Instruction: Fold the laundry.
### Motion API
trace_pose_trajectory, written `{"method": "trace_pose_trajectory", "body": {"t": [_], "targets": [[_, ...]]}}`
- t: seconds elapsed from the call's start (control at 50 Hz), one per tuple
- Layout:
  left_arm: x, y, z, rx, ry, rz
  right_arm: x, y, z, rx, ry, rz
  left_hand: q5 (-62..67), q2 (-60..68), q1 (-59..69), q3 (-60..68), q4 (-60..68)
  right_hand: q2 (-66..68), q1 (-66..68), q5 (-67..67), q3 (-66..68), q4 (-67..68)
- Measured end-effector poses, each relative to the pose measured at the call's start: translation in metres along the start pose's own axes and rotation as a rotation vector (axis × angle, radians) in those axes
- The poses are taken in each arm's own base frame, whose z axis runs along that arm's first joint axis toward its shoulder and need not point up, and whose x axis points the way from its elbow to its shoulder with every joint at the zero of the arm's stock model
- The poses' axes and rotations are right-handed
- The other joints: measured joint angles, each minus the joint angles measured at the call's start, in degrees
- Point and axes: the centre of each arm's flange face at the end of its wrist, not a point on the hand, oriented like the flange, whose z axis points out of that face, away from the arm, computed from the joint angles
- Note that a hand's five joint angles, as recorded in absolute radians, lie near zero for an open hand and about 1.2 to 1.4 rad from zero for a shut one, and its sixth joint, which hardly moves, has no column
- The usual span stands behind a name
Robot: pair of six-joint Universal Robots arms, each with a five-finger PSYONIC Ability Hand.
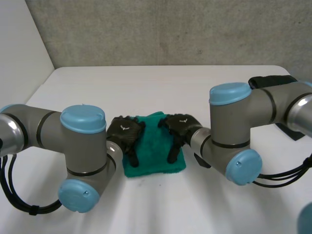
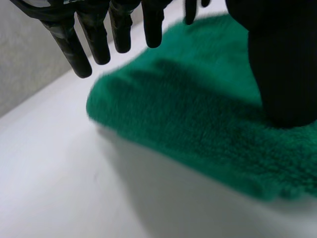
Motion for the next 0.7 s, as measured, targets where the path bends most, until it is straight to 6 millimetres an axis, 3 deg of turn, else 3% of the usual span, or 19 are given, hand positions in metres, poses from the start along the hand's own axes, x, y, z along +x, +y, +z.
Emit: {"method": "trace_pose_trajectory", "body": {"t": [0.12,0.2,0.26,0.36,0.46,0.58,0.64,0.7], "targets": [[-0.006,0.006,-0.002,-0.061,-0.045,0.048,0.0,0.012,0.006,-0.054,0.024,-0.129,0.0,0.0,0.0,0.0,0.0,0.0,-0.7,0.0,0.0,0.0],[-0.006,0.005,-0.003,-0.061,-0.045,0.07,0.002,0.008,0.003,-0.052,0.045,-0.176,0.0,0.0,0.0,0.0,0.0,0.0,-1.0,0.0,0.0,0.0],[-0.004,-0.006,-0.009,-0.021,-0.026,0.096,0.004,-0.009,-0.009,-0.006,0.082,-0.214,0.0,0.0,0.0,0.0,0.0,0.0,-1.0,0.0,0.0,0.0],[-0.01,-0.048,-0.025,0.12,0.001,0.089,0.004,-0.036,-0.033,0.12,0.123,-0.228,0.0,0.0,0.0,0.0,0.0,0.0,-1.0,0.0,0.0,0.0],[-0.022,-0.088,-0.043,0.26,0.029,0.074,0.002,-0.043,-0.057,0.207,0.158,-0.234,0.0,0.0,0.0,0.0,0.0,0.0,-1.0,0.0,0.0,0.0],[-0.042,-0.122,-0.062,0.356,0.087,0.031,-0.012,-0.017,-0.074,0.207,0.149,-0.241,0.0,0.0,0.0,0.0,0.0,0.0,-1.0,0.0,0.0,0.0],[-0.046,-0.127,-0.065,0.355,0.115,0.012,-0.023,-0.005,-0.076,0.198,0.126,-0.249,0.0,0.0,0.0,0.0,0.0,0.0,-1.0,0.0,0.0,0.0],[-0.051,-0.13,-0.068,0.339,0.16,-0.022,-0.046,0.02,-0.074,0.193,0.069,-0.274,0.0,0.0,0.0,0.0,0.0,0.0,-1.0,0.0,0.0,0.0]]}}
